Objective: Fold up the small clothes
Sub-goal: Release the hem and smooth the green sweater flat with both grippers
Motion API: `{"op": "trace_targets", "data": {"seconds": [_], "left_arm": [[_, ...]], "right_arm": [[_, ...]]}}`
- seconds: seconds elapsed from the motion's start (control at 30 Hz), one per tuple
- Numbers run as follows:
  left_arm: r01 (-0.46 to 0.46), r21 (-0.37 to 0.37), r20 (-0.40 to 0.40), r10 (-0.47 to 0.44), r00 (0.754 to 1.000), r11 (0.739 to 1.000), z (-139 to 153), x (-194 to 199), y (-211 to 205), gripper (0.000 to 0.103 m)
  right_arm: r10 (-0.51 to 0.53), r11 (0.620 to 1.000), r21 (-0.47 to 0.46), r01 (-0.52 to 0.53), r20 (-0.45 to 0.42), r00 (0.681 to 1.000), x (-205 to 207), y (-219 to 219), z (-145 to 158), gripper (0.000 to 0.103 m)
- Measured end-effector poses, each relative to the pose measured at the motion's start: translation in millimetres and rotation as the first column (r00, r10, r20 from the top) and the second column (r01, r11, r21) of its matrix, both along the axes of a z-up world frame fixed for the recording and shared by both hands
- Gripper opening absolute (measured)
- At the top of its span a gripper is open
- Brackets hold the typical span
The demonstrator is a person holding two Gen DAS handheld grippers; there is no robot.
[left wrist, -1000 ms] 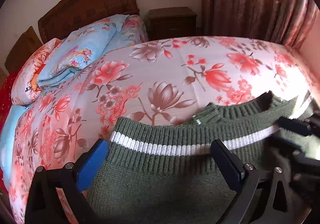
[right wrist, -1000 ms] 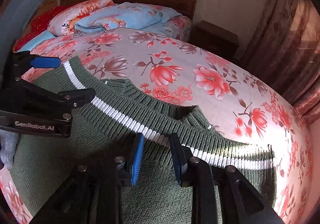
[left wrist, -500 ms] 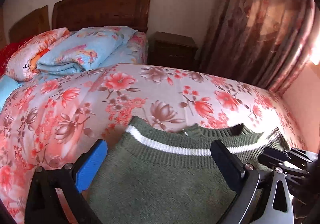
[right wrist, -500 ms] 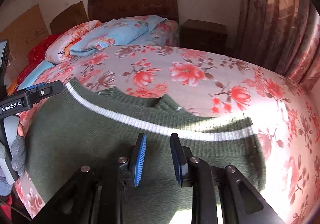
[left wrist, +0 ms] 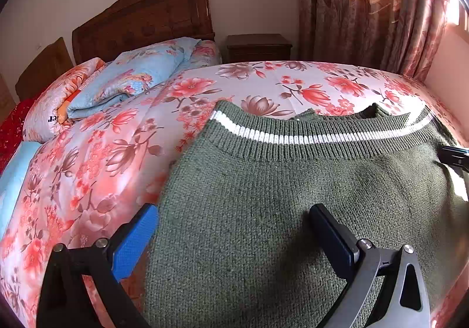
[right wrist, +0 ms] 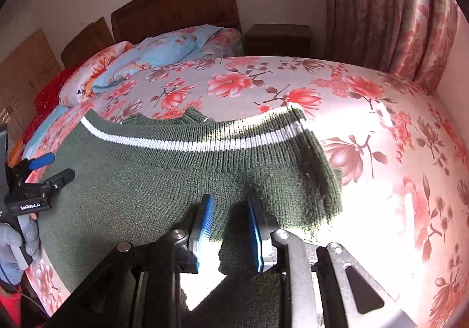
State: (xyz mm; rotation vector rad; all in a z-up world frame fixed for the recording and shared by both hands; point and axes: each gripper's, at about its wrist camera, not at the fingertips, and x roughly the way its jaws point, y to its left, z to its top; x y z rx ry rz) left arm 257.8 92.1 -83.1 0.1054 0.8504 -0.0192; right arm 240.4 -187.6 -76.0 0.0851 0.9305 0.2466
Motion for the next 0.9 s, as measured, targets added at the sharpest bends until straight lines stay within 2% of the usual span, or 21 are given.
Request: {"op": "trace_targets", "data": {"seconds": [0.1,0.17,0.27,0.33,0.4,0.43,0.5,0.6,0.73,0.9], "left_arm": [[-0.007,-0.048,0.019,0.008,1.000,0.999,11,-9,-1,0.103],[0.014,-0.062,0.042,-0.011,0.999,0.998,19,-18,-9,0.103],[0.040,-0.064,0.050,-0.037,0.998,0.997,24,-29,-20,0.103],[0.047,-0.058,0.037,-0.045,0.998,0.997,20,-33,-24,0.103],[0.036,-0.043,0.015,-0.036,0.999,0.998,10,-35,-24,0.103],[0.029,-0.037,-0.002,-0.029,1.000,0.999,3,-34,-21,0.103],[0.015,-0.035,-0.015,-0.015,1.000,0.999,-7,-36,-14,0.103],[0.009,-0.052,-0.001,-0.009,1.000,0.999,-9,-45,-3,0.103],[-0.004,-0.046,0.006,0.004,1.000,0.999,-9,-53,5,0.103],[-0.029,-0.062,0.000,0.029,1.000,0.998,-8,-61,13,0.103]], "right_arm": [[0.003,1.000,-0.026,-0.002,0.049,0.999,-11,21,12,0.027],[0.050,0.999,-0.023,-0.048,0.092,0.994,-21,46,19,0.027],[0.145,0.987,-0.094,-0.132,0.145,0.979,-38,93,24,0.027],[0.206,0.972,-0.145,-0.184,0.154,0.966,-48,118,19,0.027],[0.246,0.953,-0.209,-0.217,0.123,0.962,-52,133,4,0.027],[0.246,0.948,-0.230,-0.218,0.101,0.964,-53,133,-5,0.027],[0.253,0.953,-0.206,-0.223,0.136,0.958,-60,120,-8,0.027],[0.211,0.967,-0.169,-0.189,0.126,0.969,-65,89,-7,0.027],[0.169,0.973,-0.176,-0.147,0.119,0.978,-72,58,-4,0.025],[0.117,0.972,-0.218,-0.089,0.118,0.986,-77,55,-1,0.026]]}}
